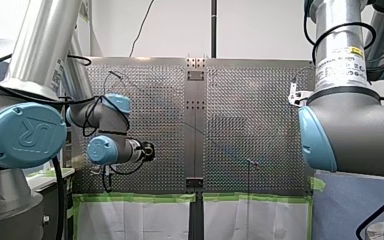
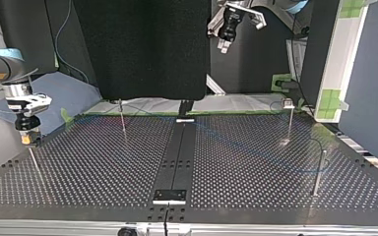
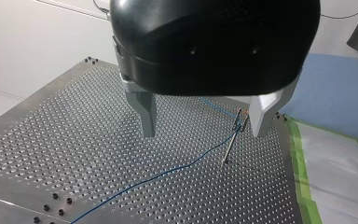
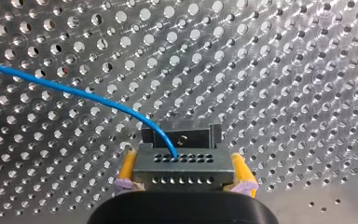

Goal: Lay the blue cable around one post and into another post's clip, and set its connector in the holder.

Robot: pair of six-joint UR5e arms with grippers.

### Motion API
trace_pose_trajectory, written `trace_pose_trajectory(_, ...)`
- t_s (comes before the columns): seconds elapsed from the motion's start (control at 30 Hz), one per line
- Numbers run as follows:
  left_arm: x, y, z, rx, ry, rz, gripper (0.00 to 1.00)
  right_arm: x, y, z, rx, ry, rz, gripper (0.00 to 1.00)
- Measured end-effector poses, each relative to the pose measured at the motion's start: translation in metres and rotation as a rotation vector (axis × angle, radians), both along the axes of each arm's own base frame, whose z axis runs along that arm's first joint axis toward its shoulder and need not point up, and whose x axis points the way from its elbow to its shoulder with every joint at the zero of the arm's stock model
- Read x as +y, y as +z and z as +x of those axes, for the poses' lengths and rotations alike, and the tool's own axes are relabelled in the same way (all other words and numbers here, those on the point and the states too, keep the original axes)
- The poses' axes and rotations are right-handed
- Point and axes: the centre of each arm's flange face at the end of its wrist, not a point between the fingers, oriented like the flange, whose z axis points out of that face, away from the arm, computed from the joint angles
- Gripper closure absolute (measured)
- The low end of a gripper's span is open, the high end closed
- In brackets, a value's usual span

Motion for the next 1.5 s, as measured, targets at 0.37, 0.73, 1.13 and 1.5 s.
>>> trace_pose_trajectory(0.37, 0.000, 0.000, 0.000, -0.002, 0.000, -0.003, 0.00, -0.002, 0.000, 0.001, 0.002, 0.004, -0.002, 1.00)
trace_pose_trajectory(0.73, -0.001, 0.001, 0.001, -0.004, 0.000, -0.005, 0.00, -0.003, -0.001, 0.003, 0.020, 0.007, -0.014, 1.00)
trace_pose_trajectory(1.13, -0.001, 0.001, 0.002, -0.006, 0.000, -0.007, 0.00, -0.006, -0.009, 0.003, 0.021, 0.007, -0.016, 1.00)
trace_pose_trajectory(1.5, -0.001, 0.001, 0.002, -0.007, 0.000, -0.007, 0.00, -0.008, -0.008, 0.005, 0.018, 0.012, -0.024, 1.00)
